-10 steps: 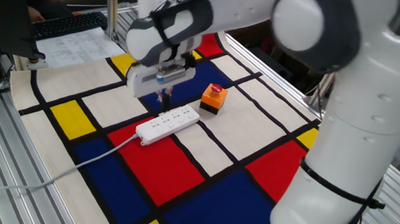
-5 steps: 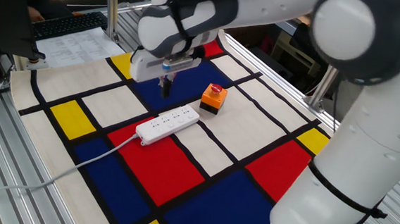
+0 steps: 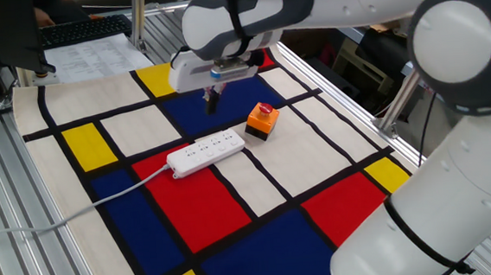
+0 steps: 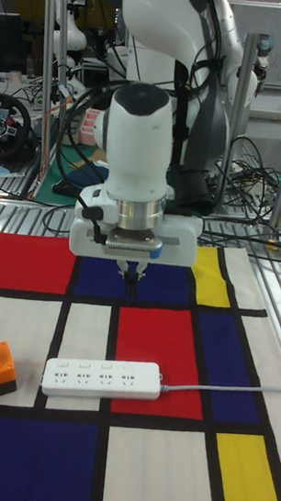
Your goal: Turn on the power strip by pressing the button
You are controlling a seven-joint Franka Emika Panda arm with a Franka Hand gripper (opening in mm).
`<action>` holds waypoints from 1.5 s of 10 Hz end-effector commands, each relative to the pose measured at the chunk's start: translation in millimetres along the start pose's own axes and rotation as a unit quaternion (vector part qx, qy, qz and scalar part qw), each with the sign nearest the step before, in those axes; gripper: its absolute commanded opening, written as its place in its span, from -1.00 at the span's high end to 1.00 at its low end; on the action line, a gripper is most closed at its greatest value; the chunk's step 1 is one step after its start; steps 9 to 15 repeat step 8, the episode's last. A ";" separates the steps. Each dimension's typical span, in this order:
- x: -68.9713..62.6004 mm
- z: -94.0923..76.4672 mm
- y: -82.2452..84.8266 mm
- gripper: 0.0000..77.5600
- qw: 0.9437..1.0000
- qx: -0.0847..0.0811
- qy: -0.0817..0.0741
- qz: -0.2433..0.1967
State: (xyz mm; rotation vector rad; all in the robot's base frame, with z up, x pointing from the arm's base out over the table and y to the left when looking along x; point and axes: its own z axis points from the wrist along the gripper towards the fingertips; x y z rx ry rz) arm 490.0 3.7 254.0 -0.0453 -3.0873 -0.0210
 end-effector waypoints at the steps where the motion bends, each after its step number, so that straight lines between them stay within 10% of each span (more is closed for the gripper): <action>1: 15.7 2.4 -1.0 1.00 1.000 0.001 -0.007 0.000; 15: 28.0 -12.9 -13.4 1.00 1.000 0.002 -0.022 0.005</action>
